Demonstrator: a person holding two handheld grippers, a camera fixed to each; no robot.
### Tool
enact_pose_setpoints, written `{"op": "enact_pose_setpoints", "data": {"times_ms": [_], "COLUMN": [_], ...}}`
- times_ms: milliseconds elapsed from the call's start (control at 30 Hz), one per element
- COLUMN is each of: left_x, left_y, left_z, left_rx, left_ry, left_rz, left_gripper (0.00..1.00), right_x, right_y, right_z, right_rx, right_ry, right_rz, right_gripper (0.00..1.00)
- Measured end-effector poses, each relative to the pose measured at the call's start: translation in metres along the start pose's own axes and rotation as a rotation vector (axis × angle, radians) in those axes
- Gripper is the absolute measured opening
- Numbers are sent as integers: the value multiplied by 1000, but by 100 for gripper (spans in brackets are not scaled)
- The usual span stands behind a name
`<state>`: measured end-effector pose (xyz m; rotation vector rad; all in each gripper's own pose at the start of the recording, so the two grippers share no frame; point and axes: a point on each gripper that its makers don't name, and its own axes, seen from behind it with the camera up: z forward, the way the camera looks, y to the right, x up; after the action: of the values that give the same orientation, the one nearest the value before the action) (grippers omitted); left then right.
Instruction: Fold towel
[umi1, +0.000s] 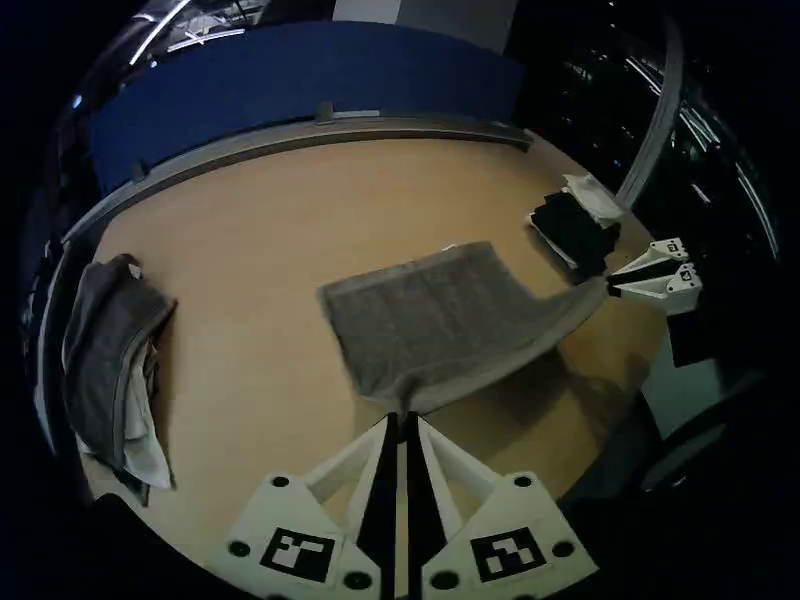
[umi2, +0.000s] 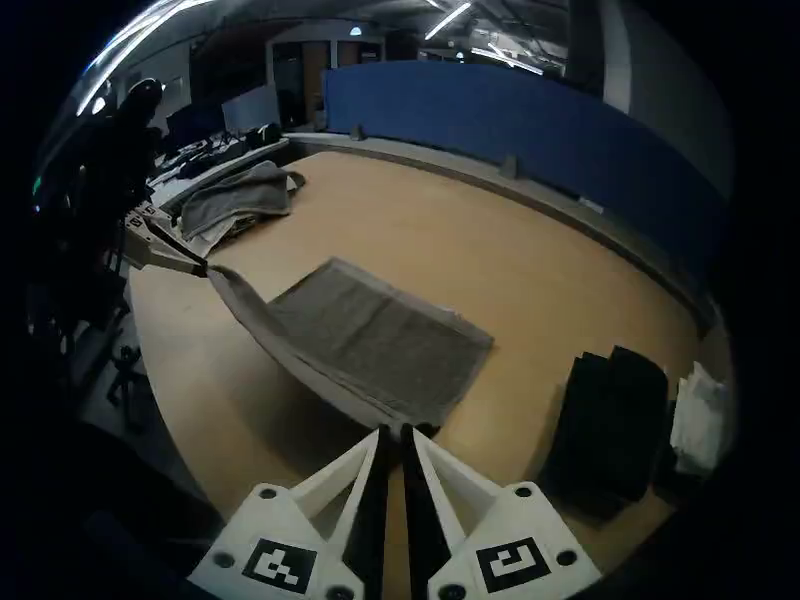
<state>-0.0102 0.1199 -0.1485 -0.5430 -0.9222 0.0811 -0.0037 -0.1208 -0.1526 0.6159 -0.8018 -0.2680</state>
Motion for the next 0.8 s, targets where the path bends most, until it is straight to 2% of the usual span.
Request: {"op": "enact_pose_setpoints", "data": {"times_ms": [367,800], "left_x": [24,43], "left_y": [-12,-30], "left_z": [25,68], "left_rx": [26,62], "left_ry": [-19,-47], "left_rz": [-39,-46], "left_gripper": [6,6], "right_x": [8,12], "right_y": [30,59], "right_z": [26,67], "right_rx": [-23,-42], "right_ry": [-24,-52], "right_rz": [13,51], "right_gripper": [9,9]}}
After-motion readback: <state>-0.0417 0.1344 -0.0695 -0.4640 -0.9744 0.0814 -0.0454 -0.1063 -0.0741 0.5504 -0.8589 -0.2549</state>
